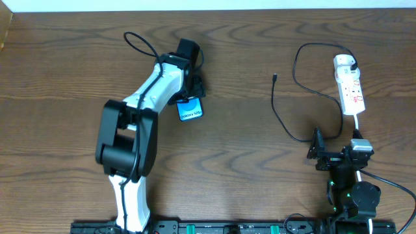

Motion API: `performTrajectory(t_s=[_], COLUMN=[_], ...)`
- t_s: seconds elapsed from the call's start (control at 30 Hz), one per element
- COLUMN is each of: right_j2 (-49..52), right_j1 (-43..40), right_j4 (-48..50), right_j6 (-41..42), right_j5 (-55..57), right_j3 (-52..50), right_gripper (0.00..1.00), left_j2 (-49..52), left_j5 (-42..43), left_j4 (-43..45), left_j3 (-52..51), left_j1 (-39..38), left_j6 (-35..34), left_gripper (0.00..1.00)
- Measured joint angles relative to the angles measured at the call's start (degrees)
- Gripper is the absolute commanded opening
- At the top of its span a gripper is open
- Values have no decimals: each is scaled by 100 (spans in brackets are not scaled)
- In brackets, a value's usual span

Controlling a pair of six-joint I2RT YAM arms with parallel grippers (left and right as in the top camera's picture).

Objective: Plug charger to phone and switch on socket

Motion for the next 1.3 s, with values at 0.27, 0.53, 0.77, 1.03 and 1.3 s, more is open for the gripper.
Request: performTrajectory(t_s=[0.27, 0.53, 0.77, 1.03, 1.3], right_j2=[0, 0, 0, 0, 0], right_j1=[0, 0, 0, 0, 0], right_j4=[0, 0, 0, 0, 0], right_j6=[2, 0, 0, 2, 2], right_j5=[0, 0, 2, 0, 0], right_j3=[0, 0, 0, 0, 0], right_gripper=[99, 99, 99, 99, 99], left_j2=[-1005, -1419, -1604, -1604, -1604], left_j5=[387, 1635, 3082, 4260, 4690], left_j4=[-525, -756, -750, -743, -31], left_j3=[0, 0, 0, 0, 0], left_j1=[-4, -4, -4, -4, -4], left_j6=[-13, -17, -136, -525, -1530], left_gripper=[73, 73, 73, 73, 73])
